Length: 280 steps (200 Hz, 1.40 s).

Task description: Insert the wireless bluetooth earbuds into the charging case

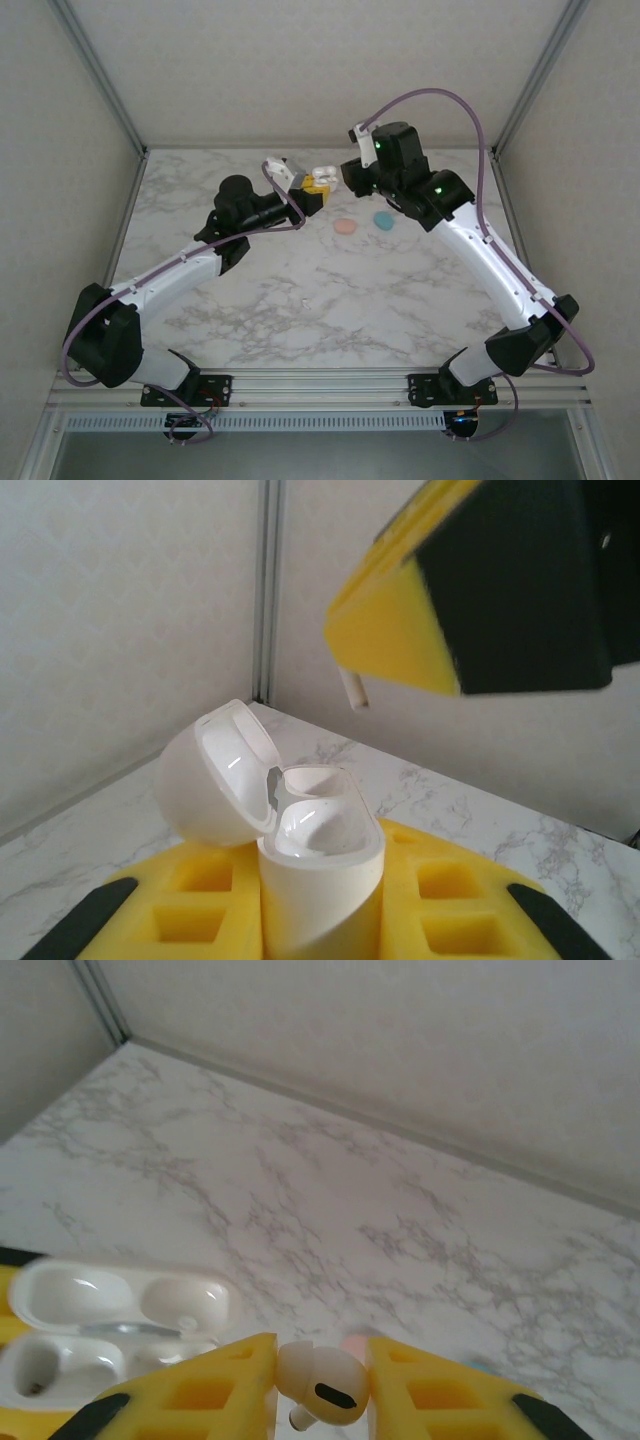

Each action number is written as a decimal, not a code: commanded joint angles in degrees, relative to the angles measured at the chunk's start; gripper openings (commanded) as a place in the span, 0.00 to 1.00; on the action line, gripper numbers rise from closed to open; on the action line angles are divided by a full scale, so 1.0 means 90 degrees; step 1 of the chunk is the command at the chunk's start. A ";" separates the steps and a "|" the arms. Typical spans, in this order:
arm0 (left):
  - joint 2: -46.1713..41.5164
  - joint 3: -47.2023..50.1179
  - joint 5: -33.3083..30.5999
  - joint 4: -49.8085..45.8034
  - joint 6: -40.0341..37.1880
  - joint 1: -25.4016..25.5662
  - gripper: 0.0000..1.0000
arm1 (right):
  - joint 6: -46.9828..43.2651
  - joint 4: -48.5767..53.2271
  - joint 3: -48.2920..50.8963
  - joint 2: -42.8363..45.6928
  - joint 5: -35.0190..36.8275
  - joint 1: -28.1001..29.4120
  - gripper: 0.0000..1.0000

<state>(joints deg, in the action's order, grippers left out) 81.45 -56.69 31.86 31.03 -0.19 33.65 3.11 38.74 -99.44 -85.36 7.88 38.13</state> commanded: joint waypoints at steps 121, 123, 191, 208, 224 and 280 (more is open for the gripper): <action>-0.0085 -0.0186 0.0132 0.0342 0.0187 0.0056 0.00 | 0.0005 -0.0428 -0.0094 -0.0289 -0.0502 0.0139 0.27; -0.0085 -0.0186 0.0132 0.0342 0.0182 0.0059 0.00 | 0.0005 -0.0428 -0.0089 -0.0290 -0.0511 0.0141 0.27; -0.0109 -0.0177 0.0085 0.0397 0.0225 0.0057 0.00 | -0.0012 -0.0354 -0.0074 -0.0422 -0.0693 0.0165 0.27; -0.0114 -0.0173 0.0065 0.0431 0.0264 0.0053 0.00 | -0.0096 -0.0303 -0.0047 -0.0437 -0.0637 0.0180 0.27; -0.0124 -0.0159 0.0034 0.0447 0.0284 0.0056 0.00 | -0.0157 -0.0276 0.0005 -0.0418 -0.0649 0.0187 0.27; -0.0154 -0.0128 -0.0082 0.0505 0.0284 0.0053 0.00 | -0.0244 -0.0122 0.0037 -0.0369 -0.0975 0.0207 0.26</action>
<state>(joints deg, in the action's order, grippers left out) 81.43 -56.69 31.46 31.55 1.54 33.67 2.02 36.69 -99.81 -88.84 1.30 39.38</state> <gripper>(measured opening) 0.218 0.267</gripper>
